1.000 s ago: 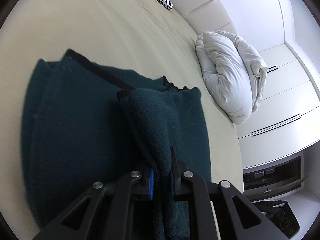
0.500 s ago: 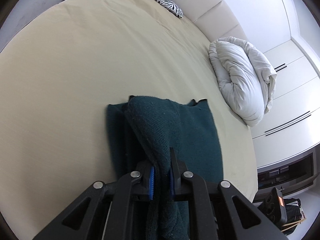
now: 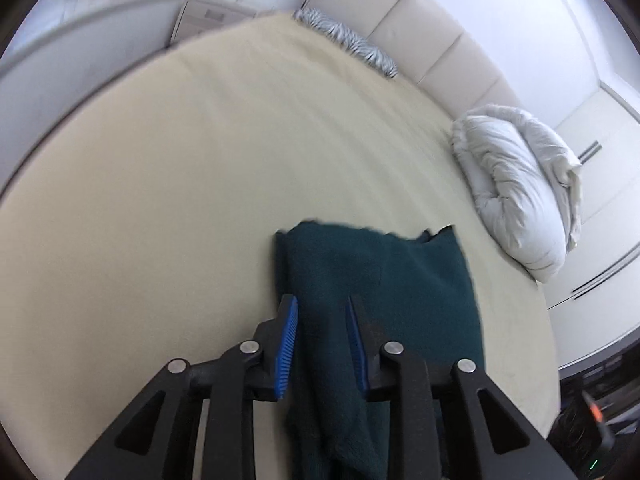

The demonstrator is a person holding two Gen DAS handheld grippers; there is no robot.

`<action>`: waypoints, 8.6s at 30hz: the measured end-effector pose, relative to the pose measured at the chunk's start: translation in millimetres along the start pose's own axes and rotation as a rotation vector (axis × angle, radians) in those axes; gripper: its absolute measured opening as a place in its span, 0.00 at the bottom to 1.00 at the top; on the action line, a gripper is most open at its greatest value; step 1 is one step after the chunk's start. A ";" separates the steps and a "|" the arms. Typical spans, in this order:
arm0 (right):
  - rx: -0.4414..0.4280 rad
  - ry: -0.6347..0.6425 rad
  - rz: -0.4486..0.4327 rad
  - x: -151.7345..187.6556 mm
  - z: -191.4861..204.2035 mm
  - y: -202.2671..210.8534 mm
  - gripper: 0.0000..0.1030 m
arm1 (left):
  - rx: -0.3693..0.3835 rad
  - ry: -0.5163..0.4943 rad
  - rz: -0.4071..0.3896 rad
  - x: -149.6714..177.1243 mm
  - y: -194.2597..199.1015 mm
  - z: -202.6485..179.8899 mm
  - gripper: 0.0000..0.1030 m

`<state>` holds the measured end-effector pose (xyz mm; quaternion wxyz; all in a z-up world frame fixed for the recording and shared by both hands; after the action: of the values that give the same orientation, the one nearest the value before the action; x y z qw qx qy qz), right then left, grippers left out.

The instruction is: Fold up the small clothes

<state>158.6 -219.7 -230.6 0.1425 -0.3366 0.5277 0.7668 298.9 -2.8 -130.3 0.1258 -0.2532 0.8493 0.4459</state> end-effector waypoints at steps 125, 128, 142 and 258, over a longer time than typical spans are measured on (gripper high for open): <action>-0.539 -0.607 -0.099 106.8 -121.8 97.7 0.57 | 0.062 -0.117 0.072 -8.1 -60.9 -19.5 0.44; -0.492 -0.611 -0.112 110.9 -133.7 111.5 0.63 | 0.112 -0.011 0.058 -4.9 -31.4 5.8 0.53; -0.433 -0.611 -0.044 49.3 -145.7 70.6 0.72 | 0.162 0.083 0.205 41.1 -21.2 28.4 0.62; -0.353 -0.518 -0.102 49.7 -37.9 192.3 0.47 | 0.220 -0.108 0.216 252.4 65.4 -42.1 0.43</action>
<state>25.8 -338.2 -134.8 0.2498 -0.1757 0.3150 0.8986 51.9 -86.5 -171.9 0.1497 -0.1206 0.9073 0.3741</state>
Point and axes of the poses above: each gripper's, at about its wrist camera, not at the fingertips, and y roughly against the way its jaws point, z to its left, x to its underside, the point moved 10 cm from there along -y, roughly the way its jaws point, and after that the axes turned 8 degrees about y, right-handed, at the moved point
